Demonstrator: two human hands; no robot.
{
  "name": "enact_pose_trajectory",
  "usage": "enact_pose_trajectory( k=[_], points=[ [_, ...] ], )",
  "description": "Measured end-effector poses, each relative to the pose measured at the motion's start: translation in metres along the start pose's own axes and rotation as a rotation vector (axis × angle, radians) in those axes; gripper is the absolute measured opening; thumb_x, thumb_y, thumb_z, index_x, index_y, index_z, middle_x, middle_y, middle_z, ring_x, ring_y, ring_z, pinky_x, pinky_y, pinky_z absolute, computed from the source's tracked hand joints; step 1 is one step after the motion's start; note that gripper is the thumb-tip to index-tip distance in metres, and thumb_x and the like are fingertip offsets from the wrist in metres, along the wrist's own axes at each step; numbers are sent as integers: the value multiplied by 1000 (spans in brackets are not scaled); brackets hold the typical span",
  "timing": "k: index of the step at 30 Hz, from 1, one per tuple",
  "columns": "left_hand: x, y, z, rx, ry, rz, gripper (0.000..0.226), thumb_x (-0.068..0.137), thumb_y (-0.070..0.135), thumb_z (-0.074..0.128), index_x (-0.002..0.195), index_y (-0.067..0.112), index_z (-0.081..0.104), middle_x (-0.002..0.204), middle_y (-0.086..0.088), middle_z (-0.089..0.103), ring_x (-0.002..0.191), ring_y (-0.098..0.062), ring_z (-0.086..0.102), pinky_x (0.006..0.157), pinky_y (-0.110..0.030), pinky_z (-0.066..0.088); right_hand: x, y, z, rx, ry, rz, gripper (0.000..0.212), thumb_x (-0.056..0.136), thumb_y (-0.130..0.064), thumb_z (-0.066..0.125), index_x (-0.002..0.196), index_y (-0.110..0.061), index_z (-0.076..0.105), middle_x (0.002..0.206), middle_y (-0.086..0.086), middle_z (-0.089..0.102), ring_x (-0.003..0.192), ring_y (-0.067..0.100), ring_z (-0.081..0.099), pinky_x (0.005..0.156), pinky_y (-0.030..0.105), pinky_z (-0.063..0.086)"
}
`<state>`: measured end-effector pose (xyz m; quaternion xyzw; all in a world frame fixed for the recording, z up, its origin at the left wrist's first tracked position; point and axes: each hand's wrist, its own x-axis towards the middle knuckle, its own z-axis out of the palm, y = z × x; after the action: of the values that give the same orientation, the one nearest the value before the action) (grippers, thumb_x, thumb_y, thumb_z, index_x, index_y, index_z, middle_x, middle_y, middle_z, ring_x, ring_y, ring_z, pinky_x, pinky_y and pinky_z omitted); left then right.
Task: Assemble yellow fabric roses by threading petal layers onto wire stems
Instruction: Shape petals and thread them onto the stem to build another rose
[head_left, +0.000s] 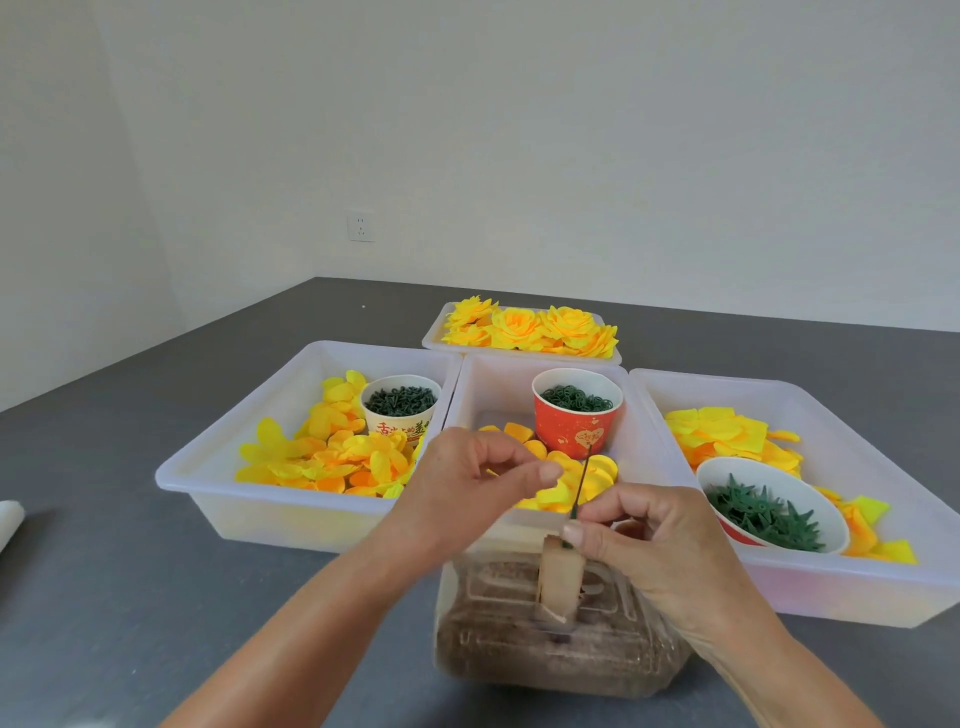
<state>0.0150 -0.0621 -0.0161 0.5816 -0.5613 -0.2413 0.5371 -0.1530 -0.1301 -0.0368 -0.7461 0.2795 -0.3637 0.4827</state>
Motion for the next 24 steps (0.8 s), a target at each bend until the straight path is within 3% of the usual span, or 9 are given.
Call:
enact_pose_trajectory(
  k=[2,4,7,10,13,17,21,24],
  points=[
    [13,-6,-14,76,69,-22,17,77,27,74,71,11,72,72,-13,69,65,-10,56,64,-26,45,-1,0,0,6,16,10,14,65,-13,81,64,-25,74,60,-1,66,52,9,51,52,20,44],
    [28,-14,-30,284,159,-33,8,80,13,71,72,12,73,69,-5,69,62,-5,56,61,-17,43,-2,-1,1,12,22,28,15,66,-12,81,65,-25,74,62,0,67,53,11,51,54,25,45],
    [50,-32,-55,659,227,-106,9,80,9,65,77,8,73,78,-5,70,73,-16,61,67,-27,46,-1,-2,2,1,30,39,15,66,-12,81,66,-26,74,64,0,68,54,12,52,57,30,47],
    [66,-51,-76,942,199,-284,10,79,11,63,80,2,68,86,-12,68,78,-25,59,63,-33,45,-1,-3,2,0,34,51,15,65,-12,81,66,-26,74,66,1,68,56,13,54,60,32,49],
    [72,-64,-82,1185,84,-474,29,80,29,68,98,9,60,87,-2,56,79,-19,50,64,-29,43,-2,-3,2,15,31,61,14,65,-11,81,65,-23,75,67,4,69,57,13,54,61,32,48],
    [75,-79,-78,1234,10,-589,42,78,39,71,106,13,54,89,1,54,85,-18,55,65,-27,44,-2,-4,3,34,29,64,12,65,-9,81,65,-20,75,67,7,69,56,13,53,60,33,48],
    [74,-91,-75,1282,67,-608,25,86,15,61,110,13,56,109,-4,61,101,-20,60,66,-26,43,-2,-4,3,48,32,61,11,63,-12,81,65,-21,75,66,7,68,56,16,52,59,31,46],
    [73,-90,-79,1210,103,-606,19,85,8,58,104,9,57,98,-5,61,88,-21,59,64,-26,43,-2,-4,3,53,26,66,10,63,-13,81,65,-20,75,66,10,68,57,17,52,60,33,46]
  ],
)
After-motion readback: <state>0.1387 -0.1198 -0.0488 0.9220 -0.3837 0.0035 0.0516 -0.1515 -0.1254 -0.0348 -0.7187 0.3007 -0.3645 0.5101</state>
